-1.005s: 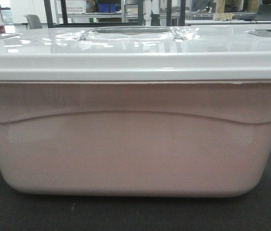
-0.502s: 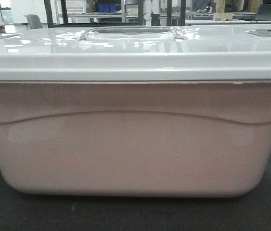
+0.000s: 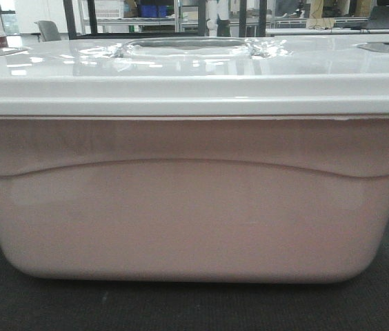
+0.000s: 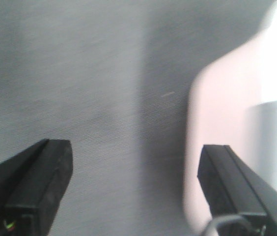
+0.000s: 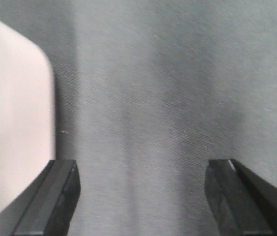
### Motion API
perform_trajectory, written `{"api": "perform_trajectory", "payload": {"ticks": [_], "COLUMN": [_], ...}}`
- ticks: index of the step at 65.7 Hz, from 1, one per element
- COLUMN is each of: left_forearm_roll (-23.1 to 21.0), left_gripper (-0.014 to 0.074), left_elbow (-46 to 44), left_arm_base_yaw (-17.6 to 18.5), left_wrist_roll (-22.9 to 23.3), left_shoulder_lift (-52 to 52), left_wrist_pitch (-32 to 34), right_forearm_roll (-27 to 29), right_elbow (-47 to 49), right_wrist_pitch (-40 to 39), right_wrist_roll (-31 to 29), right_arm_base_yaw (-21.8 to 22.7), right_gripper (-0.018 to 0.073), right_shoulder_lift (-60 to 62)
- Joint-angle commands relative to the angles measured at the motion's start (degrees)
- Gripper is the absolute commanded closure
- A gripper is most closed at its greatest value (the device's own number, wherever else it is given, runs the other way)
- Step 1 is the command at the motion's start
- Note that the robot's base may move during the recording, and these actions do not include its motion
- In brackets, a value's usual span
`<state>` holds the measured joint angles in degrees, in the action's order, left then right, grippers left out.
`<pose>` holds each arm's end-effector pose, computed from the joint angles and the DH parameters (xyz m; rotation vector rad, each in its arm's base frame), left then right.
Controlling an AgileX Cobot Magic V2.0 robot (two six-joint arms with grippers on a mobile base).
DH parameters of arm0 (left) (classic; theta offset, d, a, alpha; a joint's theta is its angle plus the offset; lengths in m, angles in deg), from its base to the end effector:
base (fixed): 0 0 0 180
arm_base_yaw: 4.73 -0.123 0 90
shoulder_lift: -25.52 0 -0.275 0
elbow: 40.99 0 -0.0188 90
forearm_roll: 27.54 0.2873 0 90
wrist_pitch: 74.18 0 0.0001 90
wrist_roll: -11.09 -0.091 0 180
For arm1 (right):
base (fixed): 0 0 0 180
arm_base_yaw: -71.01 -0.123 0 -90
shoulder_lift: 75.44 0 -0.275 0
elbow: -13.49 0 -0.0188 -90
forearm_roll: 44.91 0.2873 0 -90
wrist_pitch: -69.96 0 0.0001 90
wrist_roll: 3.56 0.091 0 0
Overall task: Grab white bin and place on right shelf
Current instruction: 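Close both grippers on the grey lid clips at the bin's ends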
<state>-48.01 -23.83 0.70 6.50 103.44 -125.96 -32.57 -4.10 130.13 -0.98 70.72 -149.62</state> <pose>0.2767 -0.0514 0.3134 0.0458 2.5354 -0.4484 0.2555 0.0182 0.3190 0.1329 2.6400 0.2997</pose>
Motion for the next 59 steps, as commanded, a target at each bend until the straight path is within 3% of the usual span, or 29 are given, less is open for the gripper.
{"api": "perform_trajectory", "payload": {"ticks": [1, 10, 18, 30, 38, 59], "left_forearm_roll": [-7.7, -17.94, -28.86, -37.98, -46.83, -55.16], "left_gripper": [0.017, 0.0169, 0.0169, 0.017, 0.017, 0.017], "left_elbow": [-4.73, -8.25, -8.38, -8.24, -5.83, 6.14], "left_arm_base_yaw": [0.17, -2.49, -6.86, -12.45, -13.12, -13.12], "left_wrist_roll": [-3.57, -9.76, -17.88, -26.65, -32.01, -41.32], "left_shoulder_lift": [-1.22, -1.0, 0.35, 5.7, 8.74, 10.76], "left_wrist_pitch": [0.92, -2.88, -6.37, -15.28, -16.26, -18.25], "right_forearm_roll": [4.28, 13.38, 24.32, 37.03, 43.28, 47.32], "right_elbow": [5.15, 8.96, 9.44, 9.39, 9.22, 3.32], "right_wrist_pitch": [-1.34, 0.96, 4.88, 12.2, 15.8, 16.24], "right_wrist_roll": [-2.14, -8.68, -16.02, -26.39, -30.49, -34.92], "right_arm_base_yaw": [0.33, 2.94, 7.12, 14.0, 15.63, 15.67], "right_gripper": [-0.0063, -0.0063, -0.0063, -0.0063, -0.0063, -0.0063], "right_shoulder_lift": [0.95, -0.43, -3.15, -8.64, -12.62, -14.7]}}
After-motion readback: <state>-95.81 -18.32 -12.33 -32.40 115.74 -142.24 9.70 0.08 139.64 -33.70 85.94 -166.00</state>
